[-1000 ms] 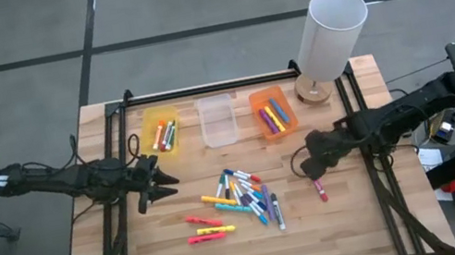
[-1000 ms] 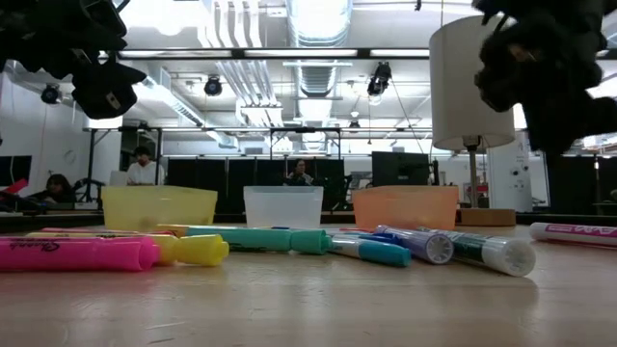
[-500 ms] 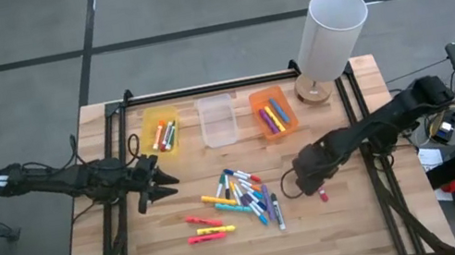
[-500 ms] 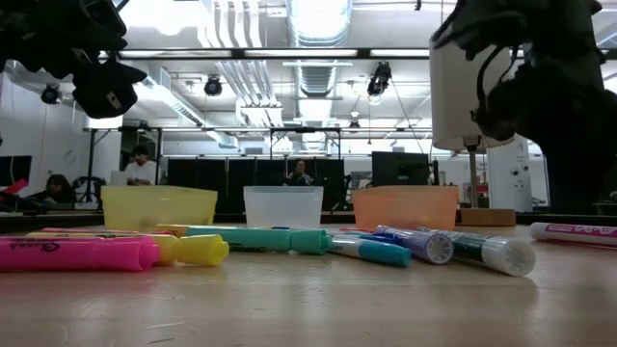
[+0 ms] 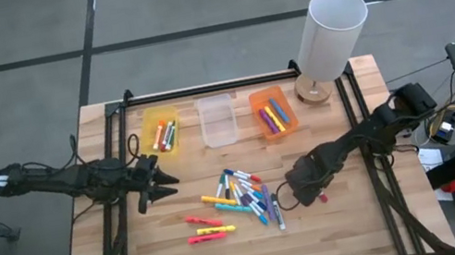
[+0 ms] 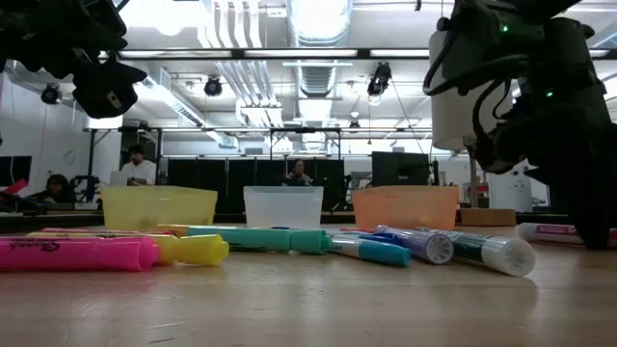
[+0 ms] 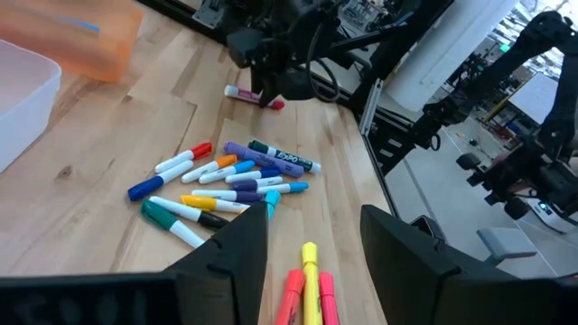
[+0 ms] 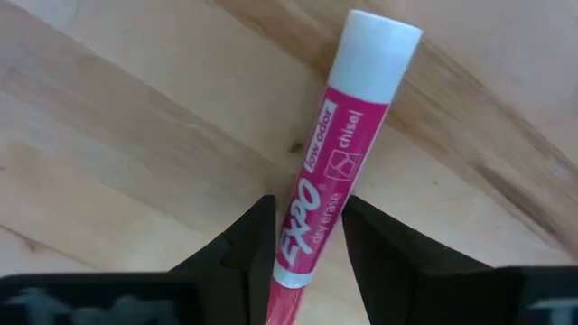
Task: Pick & Place Markers
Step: Put the pink marker pen into the yellow bin
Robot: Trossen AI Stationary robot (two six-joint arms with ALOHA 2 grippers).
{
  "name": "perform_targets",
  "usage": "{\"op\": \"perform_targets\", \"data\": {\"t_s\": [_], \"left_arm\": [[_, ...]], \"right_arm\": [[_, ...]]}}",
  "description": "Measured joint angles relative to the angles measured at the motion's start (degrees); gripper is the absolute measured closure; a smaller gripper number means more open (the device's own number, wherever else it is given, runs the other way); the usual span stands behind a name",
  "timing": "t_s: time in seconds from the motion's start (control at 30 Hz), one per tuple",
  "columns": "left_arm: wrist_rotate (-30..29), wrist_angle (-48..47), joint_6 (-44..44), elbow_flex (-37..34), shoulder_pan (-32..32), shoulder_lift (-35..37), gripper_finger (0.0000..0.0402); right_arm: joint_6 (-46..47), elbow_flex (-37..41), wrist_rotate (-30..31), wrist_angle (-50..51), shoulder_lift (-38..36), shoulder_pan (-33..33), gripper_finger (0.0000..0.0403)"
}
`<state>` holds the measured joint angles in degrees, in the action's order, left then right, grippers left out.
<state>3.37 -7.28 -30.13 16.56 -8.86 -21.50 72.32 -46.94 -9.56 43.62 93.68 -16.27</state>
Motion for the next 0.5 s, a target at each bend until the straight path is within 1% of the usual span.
{"op": "perform_targets", "data": {"t_s": [0.1,0.27,0.37,0.5], "left_arm": [[0.0,0.0,-0.1,0.0,0.0,0.0,0.0232],[0.0,-0.1,-1.1,0.0,0.0,0.0,0.0232],[-0.1,0.0,-0.9,0.0,0.0,0.0,0.0232],[-0.5,0.4,-0.9,0.0,0.0,-0.4,0.0232]], "right_arm": [[-1.3,0.0,0.4,-0.1,0.8,0.0,0.0296],[-3.6,-0.8,2.3,0.3,-0.1,0.0,0.0348],[-4.8,-1.9,7.1,-1.8,-1.7,0.0,0.0351],[-6.9,-4.5,12.9,-1.3,-3.9,0.1,0.0351]]}}
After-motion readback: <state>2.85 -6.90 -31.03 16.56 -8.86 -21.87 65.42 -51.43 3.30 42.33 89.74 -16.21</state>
